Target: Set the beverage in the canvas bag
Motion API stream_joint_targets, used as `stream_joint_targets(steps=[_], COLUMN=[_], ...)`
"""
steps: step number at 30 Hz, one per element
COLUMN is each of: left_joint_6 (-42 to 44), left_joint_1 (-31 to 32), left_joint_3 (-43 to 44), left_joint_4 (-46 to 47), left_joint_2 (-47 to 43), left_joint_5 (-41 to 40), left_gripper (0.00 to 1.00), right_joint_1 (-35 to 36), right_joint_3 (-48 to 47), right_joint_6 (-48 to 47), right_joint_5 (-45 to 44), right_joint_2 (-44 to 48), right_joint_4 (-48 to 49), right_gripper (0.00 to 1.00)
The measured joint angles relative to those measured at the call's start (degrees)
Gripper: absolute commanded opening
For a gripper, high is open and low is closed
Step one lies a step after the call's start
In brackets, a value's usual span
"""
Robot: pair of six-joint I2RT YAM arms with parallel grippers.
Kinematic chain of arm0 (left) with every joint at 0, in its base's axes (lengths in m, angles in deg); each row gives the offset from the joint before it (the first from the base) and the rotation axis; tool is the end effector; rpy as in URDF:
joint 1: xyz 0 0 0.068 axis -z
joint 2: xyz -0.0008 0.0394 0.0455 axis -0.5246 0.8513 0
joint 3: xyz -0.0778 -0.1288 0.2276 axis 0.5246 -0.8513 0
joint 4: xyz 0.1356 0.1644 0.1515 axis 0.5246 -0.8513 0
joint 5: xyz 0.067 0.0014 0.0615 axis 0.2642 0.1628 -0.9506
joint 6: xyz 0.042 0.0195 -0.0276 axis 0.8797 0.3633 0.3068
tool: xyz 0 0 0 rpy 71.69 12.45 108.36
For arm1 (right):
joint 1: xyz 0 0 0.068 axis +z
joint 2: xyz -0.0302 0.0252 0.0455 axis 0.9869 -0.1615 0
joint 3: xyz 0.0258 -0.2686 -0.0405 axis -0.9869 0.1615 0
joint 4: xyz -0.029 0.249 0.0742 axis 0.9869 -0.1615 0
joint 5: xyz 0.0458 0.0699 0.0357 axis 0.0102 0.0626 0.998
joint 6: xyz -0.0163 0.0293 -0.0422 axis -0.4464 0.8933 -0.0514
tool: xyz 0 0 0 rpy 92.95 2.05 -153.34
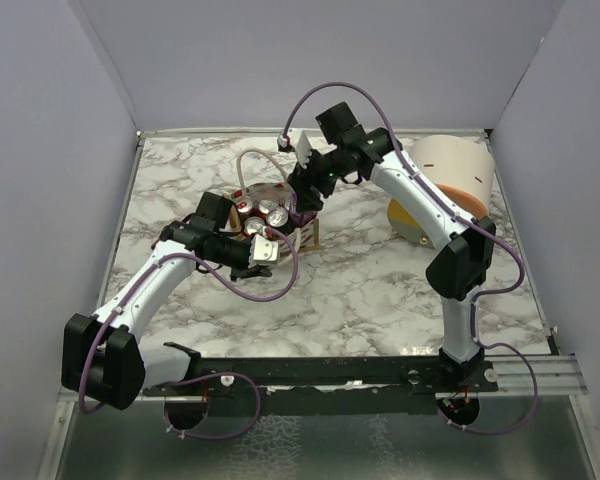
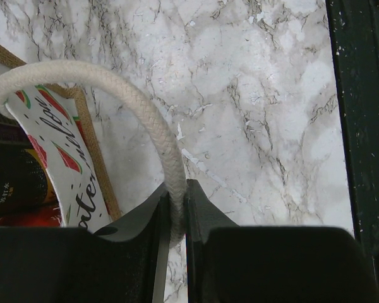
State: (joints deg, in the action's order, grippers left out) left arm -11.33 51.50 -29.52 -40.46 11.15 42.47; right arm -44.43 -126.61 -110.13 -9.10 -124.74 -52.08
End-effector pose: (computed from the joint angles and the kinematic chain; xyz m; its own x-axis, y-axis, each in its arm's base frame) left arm 0.2051 -0.1036 0.2603 0.1004 0.5556 -0.8254 0.9949 -0.0542 0.0845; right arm 0.3423 0.2710 0.3476 -0.2876 -0.6674 -0.6870 -0.9444 0.3169 0.0876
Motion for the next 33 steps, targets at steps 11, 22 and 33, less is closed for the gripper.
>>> stream_joint_targets(steps=[11, 22, 33], left_joint_6=[0.0, 0.0, 0.0], left_joint_1=[0.0, 0.0, 0.0], left_joint_3=[0.0, 0.0, 0.0], left_joint_4=[0.0, 0.0, 0.0], left_joint_2=[0.0, 0.0, 0.0], left_joint_5=[0.0, 0.0, 0.0], left_gripper=[0.15, 0.15, 0.15], right_joint_1=[0.1, 0.3, 0.7], right_joint_3=[-0.7, -0.9, 2.4], right_joint_6=[0.0, 0.0, 0.3], right_joint_5=[1.8, 1.4, 0.7], right_joint_2=[-2.2, -5.2, -5.4], right_joint_4=[-2.3, -3.5, 0.1], right_gripper=[0.05, 0.06, 0.18])
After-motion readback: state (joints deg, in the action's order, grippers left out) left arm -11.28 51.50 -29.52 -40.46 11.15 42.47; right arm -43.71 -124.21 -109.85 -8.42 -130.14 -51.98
